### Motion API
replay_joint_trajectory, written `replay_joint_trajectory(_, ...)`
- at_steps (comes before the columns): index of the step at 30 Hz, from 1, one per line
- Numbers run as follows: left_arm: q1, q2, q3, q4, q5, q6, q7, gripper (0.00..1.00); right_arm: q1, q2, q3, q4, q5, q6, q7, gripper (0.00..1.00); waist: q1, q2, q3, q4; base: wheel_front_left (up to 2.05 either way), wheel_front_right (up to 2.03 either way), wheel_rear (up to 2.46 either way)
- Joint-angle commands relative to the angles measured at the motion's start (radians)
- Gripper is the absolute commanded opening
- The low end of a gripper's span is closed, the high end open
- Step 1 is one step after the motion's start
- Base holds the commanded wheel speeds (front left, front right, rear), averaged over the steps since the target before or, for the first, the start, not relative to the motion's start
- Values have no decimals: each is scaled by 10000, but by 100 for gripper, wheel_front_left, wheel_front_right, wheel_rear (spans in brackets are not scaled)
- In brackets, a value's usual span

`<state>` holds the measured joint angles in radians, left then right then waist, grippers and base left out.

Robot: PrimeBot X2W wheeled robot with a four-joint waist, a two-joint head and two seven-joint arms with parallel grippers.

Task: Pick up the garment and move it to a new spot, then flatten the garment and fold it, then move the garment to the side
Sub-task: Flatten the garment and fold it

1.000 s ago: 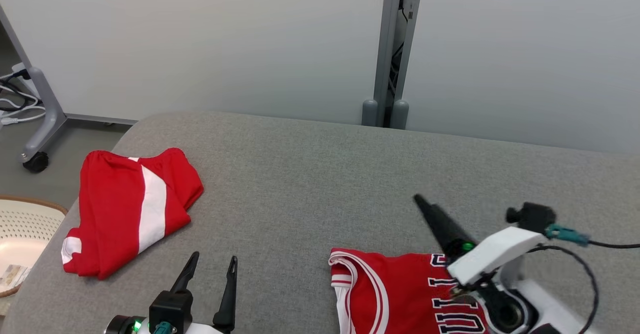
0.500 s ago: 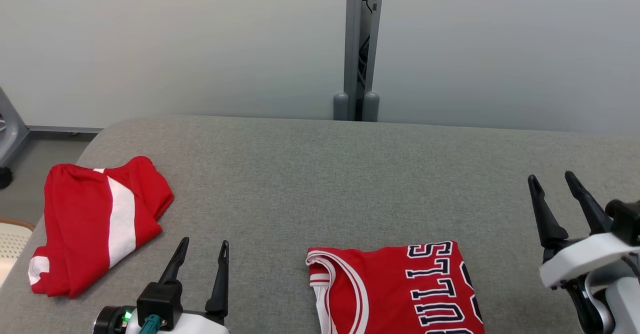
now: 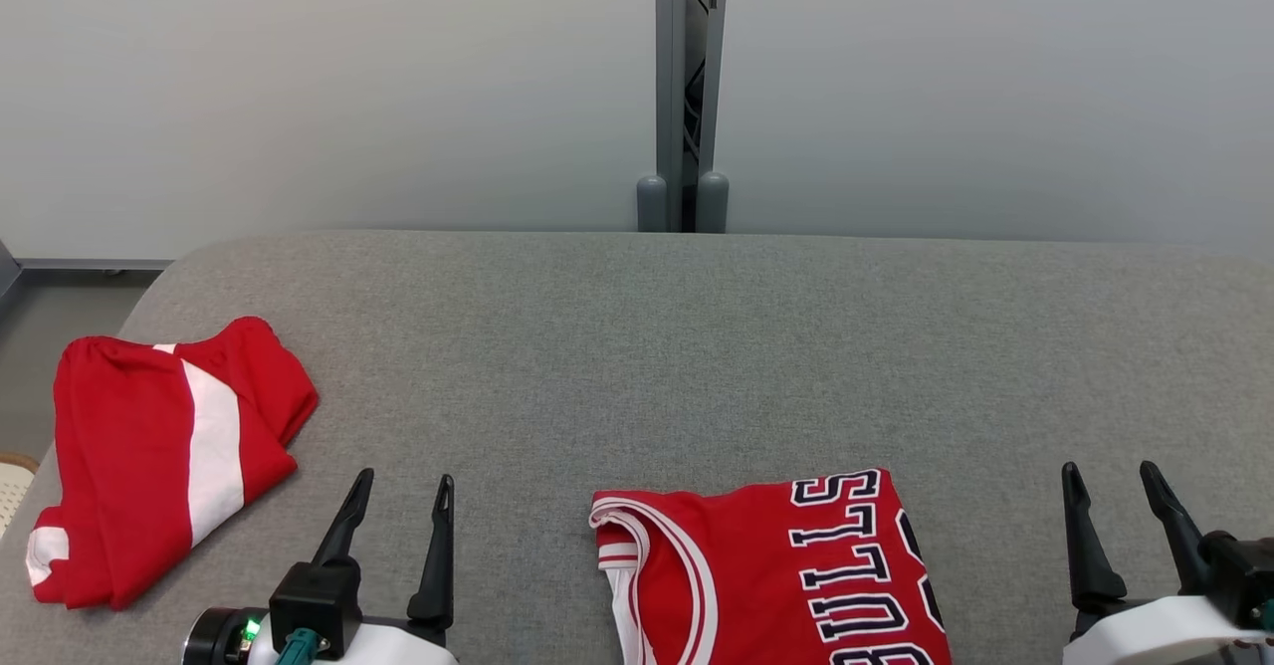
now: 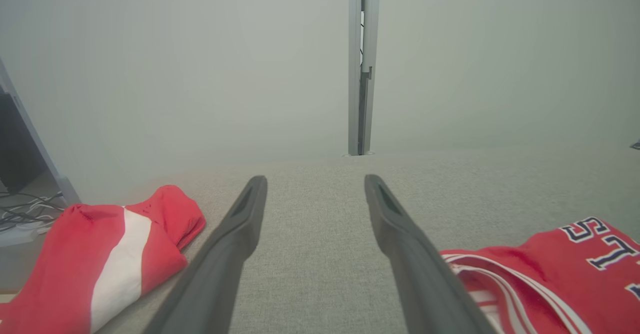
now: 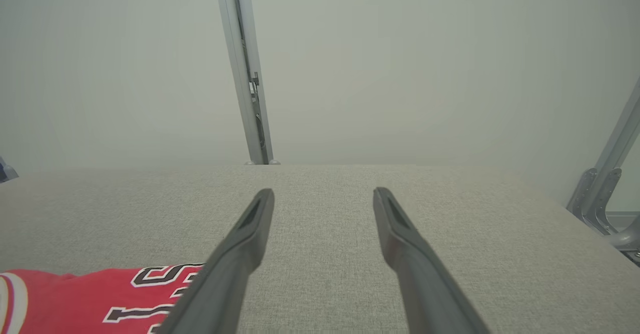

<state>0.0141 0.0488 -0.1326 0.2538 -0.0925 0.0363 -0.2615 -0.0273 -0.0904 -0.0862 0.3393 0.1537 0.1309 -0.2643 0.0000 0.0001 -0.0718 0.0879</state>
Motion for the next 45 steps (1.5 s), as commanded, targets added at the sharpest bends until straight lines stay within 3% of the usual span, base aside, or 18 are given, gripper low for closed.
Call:
replay_joint_trajectory(1,34,40,0,-43,-60,50,-37,100,111,6,-16,-37,-108,-5,-6,100,0,-1,5,-11,0,0,0)
replay_joint_trajectory(8,-24,40,-36,-82,-53,44,-37,100,92,87,203,-103,-237,-5,-7,100,0,-1,35,6,0,0,0)
replay_joint_trajectory(9,-13,43,-57,-78,-75,46,-37,100,107,97,384,-61,-101,-5,-7,21,0,-1,36,42,0,0,0)
replay_joint_trajectory(10,-4,41,-66,-64,-88,42,-37,100,125,79,551,-37,-63,-5,-7,0,0,-1,38,64,0,0,0)
replay_joint_trajectory(19,-117,43,-180,-25,-129,48,-37,100,-10,79,2665,28,192,-5,-7,0,0,-1,196,428,0,0,0)
replay_joint_trajectory(24,-261,43,-273,-8,-87,-22,-37,100,-404,137,4012,753,508,-5,-6,0,0,-1,347,795,0,0,0)
replay_joint_trajectory(29,-382,41,-287,7,-34,-63,-37,100,-1292,213,5473,2295,838,-5,-7,0,0,-1,551,1345,0,0,0)
replay_joint_trajectory(45,-541,41,-514,97,-81,-39,-37,100,-2949,363,7241,4357,1815,-5,-6,0,0,-1,1017,3212,0,0,0)
